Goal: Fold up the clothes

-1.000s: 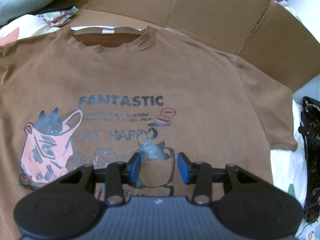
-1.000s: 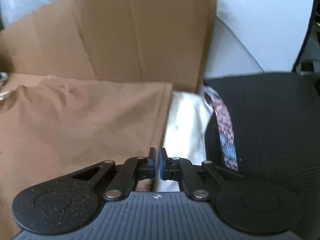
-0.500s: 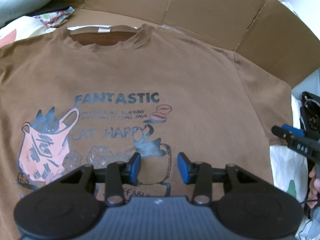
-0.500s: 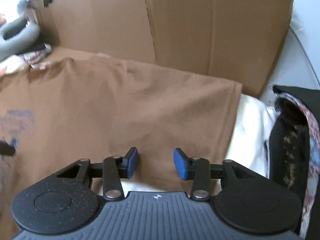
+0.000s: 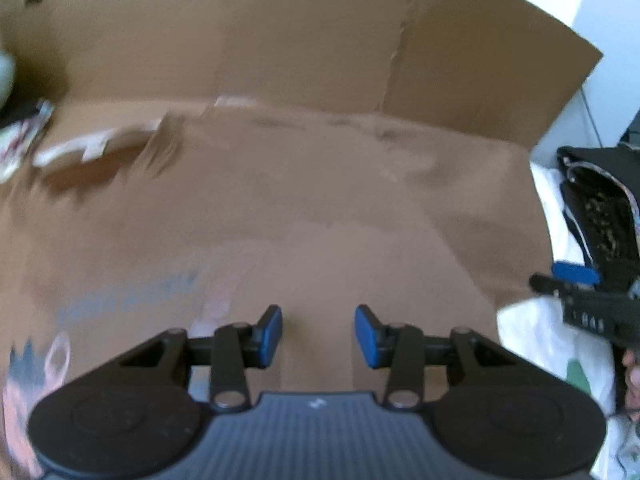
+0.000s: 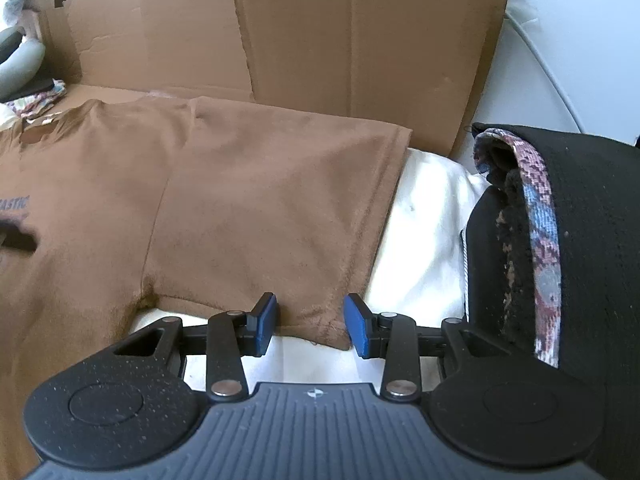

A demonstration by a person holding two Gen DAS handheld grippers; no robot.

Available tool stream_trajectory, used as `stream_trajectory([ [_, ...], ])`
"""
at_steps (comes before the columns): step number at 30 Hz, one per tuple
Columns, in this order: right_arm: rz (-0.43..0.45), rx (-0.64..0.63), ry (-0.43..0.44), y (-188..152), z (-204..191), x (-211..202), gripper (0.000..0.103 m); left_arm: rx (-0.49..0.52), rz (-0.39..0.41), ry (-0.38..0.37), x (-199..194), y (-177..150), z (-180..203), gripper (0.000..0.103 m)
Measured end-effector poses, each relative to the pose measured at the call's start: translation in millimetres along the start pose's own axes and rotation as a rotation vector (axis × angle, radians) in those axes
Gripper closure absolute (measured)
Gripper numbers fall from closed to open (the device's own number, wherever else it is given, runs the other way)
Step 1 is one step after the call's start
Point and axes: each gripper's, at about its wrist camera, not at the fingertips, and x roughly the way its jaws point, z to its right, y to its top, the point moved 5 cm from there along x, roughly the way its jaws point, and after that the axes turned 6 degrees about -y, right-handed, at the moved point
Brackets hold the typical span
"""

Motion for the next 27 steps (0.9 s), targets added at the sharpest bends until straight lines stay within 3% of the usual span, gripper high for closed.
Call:
stream_trajectory([
  [6, 0.008, 0.013, 0.005, -3.1, 2.5, -1.6, 0.059, 0.046, 0.033, -0.024, 32.5, 42.2, 18.2, 0.077],
  [14, 0.021, 0.016, 0.015, -5.9, 4.3, 1.2, 0.058, 0.028, 0.08, -0.023, 77.6, 82.3, 34.6, 0.079],
  [18, 0.033, 0.007, 0.016, -9.0, 4.0, 1.3, 0.058, 0.022, 0.086, -0.017, 95.9, 101.6, 38.9, 0.094],
  [27, 0.041, -0.002, 0.032, -10.1, 4.4, -1.1, 0.058, -0.056, 0.087, -0.011, 124.1, 129.7, 34.6, 0.094],
])
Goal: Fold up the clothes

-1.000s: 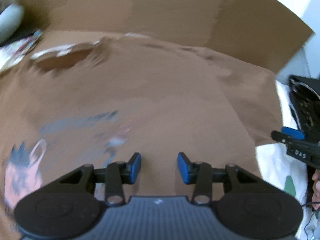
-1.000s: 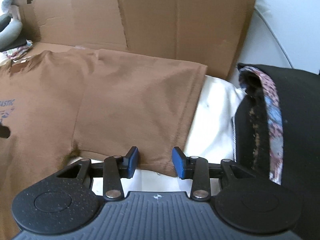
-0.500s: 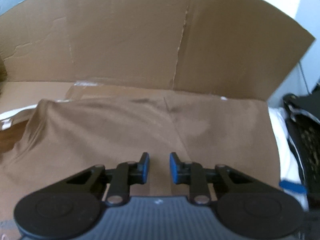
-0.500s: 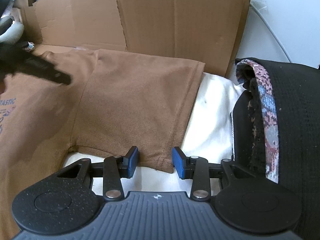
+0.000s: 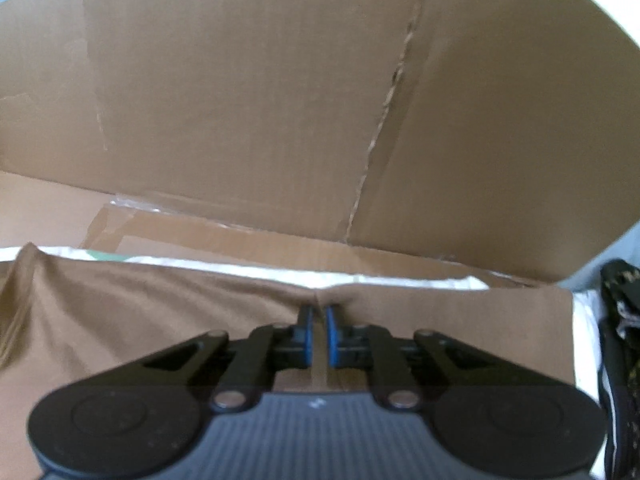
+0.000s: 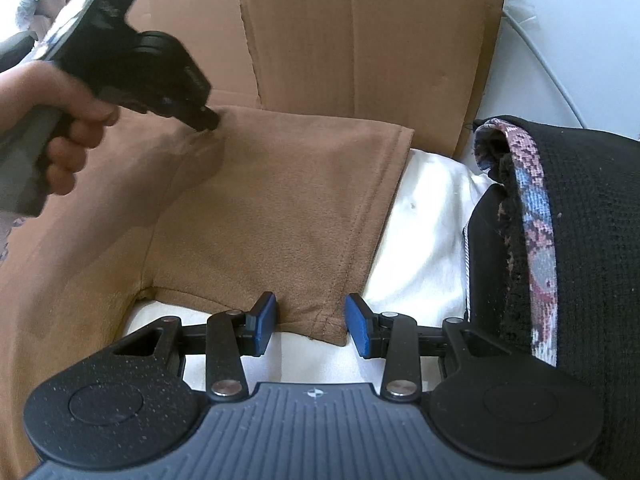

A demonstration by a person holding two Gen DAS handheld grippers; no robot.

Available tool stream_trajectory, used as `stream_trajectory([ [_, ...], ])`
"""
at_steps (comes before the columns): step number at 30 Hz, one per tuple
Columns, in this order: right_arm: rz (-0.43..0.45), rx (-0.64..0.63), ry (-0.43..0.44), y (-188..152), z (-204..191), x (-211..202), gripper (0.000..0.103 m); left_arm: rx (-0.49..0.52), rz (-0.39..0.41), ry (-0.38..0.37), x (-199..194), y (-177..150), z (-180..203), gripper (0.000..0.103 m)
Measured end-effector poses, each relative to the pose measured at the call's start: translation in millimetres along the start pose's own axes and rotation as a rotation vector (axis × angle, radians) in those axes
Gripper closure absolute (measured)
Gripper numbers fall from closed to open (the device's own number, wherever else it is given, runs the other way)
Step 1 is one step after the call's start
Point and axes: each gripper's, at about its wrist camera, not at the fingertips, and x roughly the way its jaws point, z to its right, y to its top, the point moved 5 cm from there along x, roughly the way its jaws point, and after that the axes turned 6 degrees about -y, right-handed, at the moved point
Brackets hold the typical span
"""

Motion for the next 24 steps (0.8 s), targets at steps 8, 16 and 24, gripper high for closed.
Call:
stream_trajectory([
  [8, 0.002, -0.005, 0.0, -3.5, -0.1, 0.3, 0.058, -0.005, -0.044, 0.035, 16.9, 12.6, -3.0, 0.093],
  [16, -0.038, 0.002, -0.017, -2.6, -3.1, -2.2, 0.057, 0.024, -0.12, 0.034, 15.1, 25.1, -3.1, 0.092],
  [24, -0.032, 0.08, -0.006, 2.2, 1.4, -18.0, 0.057, 0.049, -0.129, 0.026, -14.2, 33.0, 0.5, 0.071],
])
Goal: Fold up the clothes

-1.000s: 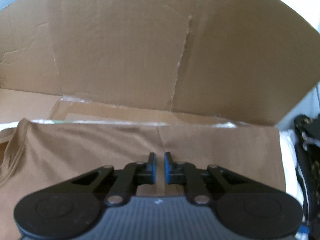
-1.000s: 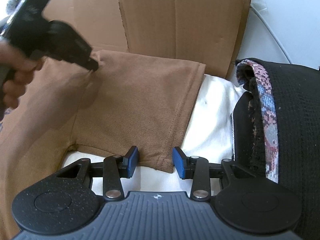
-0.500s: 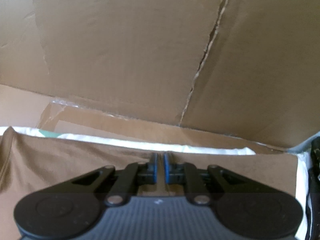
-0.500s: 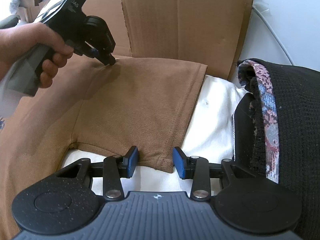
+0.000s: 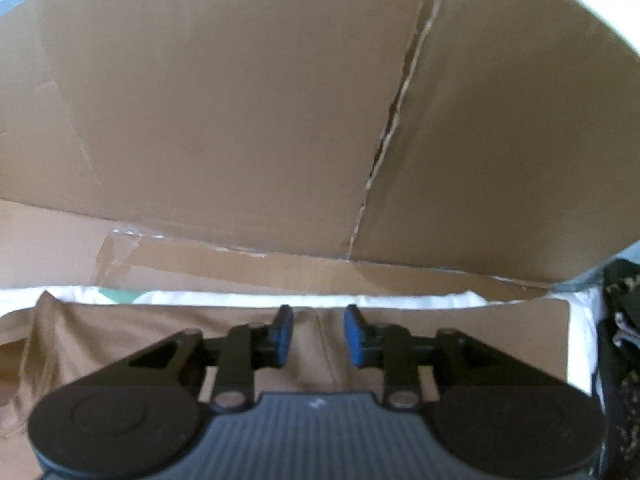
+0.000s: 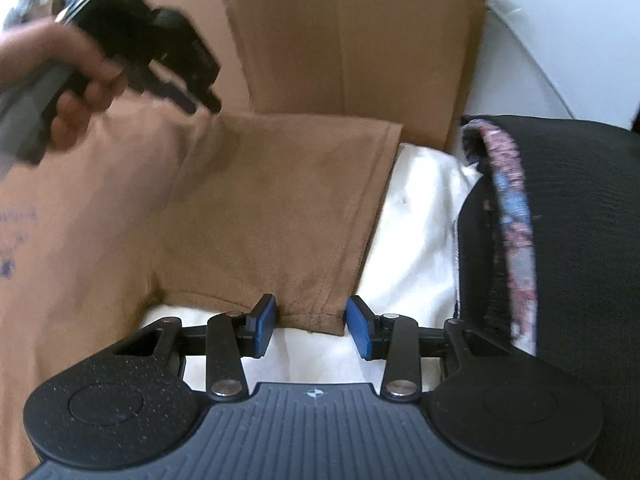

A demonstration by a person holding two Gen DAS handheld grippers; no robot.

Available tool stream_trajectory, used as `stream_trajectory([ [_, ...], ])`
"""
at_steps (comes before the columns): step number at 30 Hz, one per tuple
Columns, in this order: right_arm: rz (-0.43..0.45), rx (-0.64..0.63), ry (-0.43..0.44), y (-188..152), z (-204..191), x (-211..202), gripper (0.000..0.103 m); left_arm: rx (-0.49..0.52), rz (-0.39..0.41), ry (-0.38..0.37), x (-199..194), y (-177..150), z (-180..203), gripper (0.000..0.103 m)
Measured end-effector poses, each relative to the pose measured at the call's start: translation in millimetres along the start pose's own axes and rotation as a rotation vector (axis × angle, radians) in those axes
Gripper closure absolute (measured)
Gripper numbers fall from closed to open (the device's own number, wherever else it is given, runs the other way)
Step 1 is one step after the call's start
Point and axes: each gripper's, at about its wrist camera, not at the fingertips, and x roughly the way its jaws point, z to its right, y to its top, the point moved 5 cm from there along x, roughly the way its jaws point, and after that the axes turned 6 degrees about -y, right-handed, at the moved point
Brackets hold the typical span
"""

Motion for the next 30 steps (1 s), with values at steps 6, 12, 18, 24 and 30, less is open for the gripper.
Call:
stream_trajectory([
  [6, 0.03, 0.068, -0.004, 13.3, 1.1, -12.8, 0.057, 0.032, -0.023, 0.016, -38.2, -7.1, -9.3, 0.058],
  [12, 0.06, 0.146, 0.01, 26.7, 1.8, -23.1, 0.056, 0.027, -0.031, 0.05, -91.5, -12.6, -39.5, 0.051],
  [18, 0.056, 0.168, 0.045, 25.3, -5.9, -28.4, 0.056, 0.018, -0.011, 0.1, -148.7, -16.9, -77.3, 0.047],
  [24, 0.046, 0.149, 0.093, 25.9, -17.4, -34.9, 0.055, -0.027, -0.026, 0.131, -190.8, -34.7, -116.1, 0.046],
  [30, 0.046, 0.093, 0.138, 27.5, -32.4, -43.4, 0.041, -0.105, -0.036, 0.188, -221.5, -71.3, -157.6, 0.045],
])
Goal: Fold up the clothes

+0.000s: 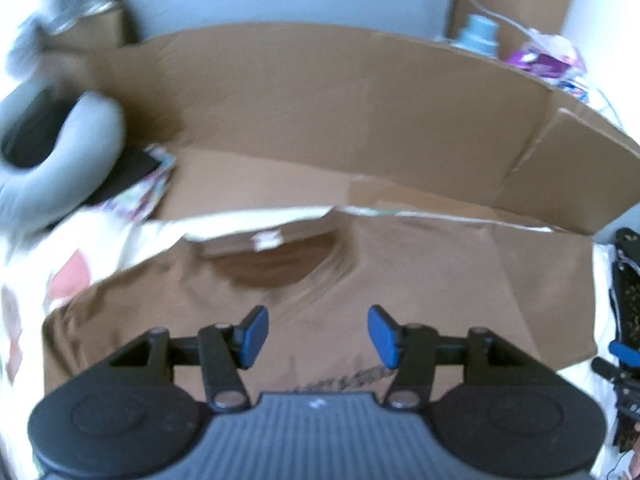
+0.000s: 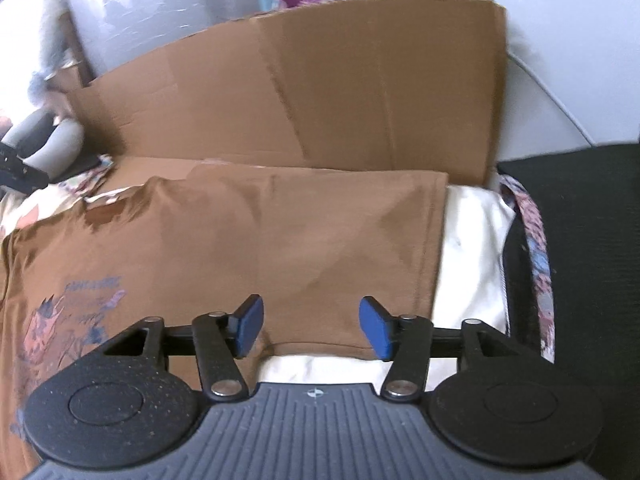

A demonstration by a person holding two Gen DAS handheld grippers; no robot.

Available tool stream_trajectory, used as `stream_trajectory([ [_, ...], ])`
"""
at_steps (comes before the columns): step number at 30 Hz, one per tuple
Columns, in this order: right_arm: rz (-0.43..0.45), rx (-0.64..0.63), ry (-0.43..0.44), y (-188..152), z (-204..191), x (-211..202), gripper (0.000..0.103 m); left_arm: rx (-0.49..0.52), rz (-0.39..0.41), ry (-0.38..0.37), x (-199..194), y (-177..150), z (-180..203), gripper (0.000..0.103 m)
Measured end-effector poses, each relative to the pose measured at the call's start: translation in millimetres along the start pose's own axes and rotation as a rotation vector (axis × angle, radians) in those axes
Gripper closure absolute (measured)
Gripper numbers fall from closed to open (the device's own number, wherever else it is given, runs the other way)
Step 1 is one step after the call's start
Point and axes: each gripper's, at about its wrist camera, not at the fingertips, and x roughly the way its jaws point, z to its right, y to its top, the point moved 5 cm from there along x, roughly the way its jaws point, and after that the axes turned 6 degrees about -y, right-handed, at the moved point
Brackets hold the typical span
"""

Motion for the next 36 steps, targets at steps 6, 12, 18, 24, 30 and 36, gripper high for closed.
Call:
stream_trajectory([
  [6, -0.009, -0.011, 0.034, -1.5, -23.6, -10.1, 0.039, -0.087, 0.007, 0.042, -31.6, -30.9, -52.1, 0.045],
  [12, -0.008, -0.041, 0.059, -1.0, -49.6, -15.3, 0.036, -0.164, 0.039, 0.097, -61.1, -54.2, -107.1, 0.045],
  [18, -0.026, -0.064, 0.097, -6.1, -78.0, -18.7, 0.035, -0.238, 0.045, 0.155, -96.6, -88.7, -164.3, 0.045],
  [24, -0.048, -0.127, 0.149, -15.3, -108.6, -19.5, 0.035, -0.345, 0.061, 0.225, -117.8, -131.6, -224.3, 0.045],
  [30, -0.073, -0.134, 0.14, -23.7, -119.3, -13.8, 0.034, -0.378, 0.093, 0.251, -112.3, -166.0, -260.6, 0.045],
  [36, -0.083, -0.185, 0.116, -32.5, -124.5, -11.2, 0.034, -0.314, 0.099, 0.277, -92.8, -189.3, -269.5, 0.045],
])
